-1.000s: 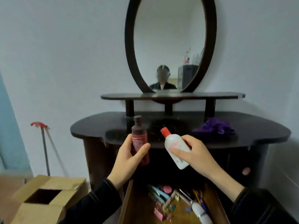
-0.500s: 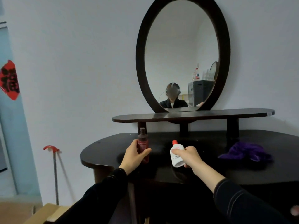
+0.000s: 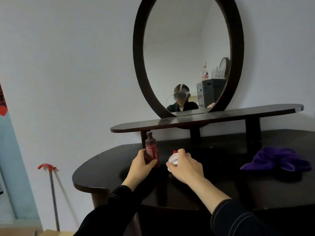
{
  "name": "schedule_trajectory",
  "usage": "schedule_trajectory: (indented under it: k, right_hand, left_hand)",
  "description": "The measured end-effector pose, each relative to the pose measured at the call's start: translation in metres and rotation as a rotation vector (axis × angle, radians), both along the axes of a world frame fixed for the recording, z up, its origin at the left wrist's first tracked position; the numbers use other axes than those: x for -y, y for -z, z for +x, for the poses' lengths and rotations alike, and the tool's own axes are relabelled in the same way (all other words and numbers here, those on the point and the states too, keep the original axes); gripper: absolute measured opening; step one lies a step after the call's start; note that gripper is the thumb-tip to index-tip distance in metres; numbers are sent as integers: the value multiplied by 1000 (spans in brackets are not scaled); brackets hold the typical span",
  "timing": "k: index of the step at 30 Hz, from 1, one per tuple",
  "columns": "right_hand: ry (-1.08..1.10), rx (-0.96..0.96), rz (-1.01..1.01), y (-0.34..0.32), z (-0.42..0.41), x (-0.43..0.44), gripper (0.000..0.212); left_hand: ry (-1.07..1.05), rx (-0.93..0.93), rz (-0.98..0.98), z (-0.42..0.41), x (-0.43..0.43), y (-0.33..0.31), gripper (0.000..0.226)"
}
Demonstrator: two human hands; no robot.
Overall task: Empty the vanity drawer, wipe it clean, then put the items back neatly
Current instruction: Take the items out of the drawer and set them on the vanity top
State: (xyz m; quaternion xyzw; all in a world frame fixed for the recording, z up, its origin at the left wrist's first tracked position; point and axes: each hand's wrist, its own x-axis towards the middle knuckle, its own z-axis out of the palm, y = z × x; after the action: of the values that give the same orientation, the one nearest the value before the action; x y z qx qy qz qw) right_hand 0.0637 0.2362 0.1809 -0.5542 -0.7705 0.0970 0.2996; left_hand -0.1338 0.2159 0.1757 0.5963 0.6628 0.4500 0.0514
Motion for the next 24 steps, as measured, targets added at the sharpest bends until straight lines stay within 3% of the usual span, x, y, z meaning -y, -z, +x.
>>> schedule_trajectory:
  k: [3, 12, 18, 24]
  right_hand:
    - [-63, 200, 102, 9, 2, 4, 69]
    - [-84, 248, 204, 9, -4, 2, 47]
    - [-133, 271, 189, 9, -11, -6, 45]
    - [-115, 213, 185, 10, 1, 6, 46]
  left_hand:
    - [-3, -8, -27, -2, 1, 0, 37]
    - [-42, -94, -43, -6, -14, 1, 27]
    - [-124, -213, -56, -4, -20, 1, 32]
    - [-153, -32, -11, 1, 4, 2, 42]
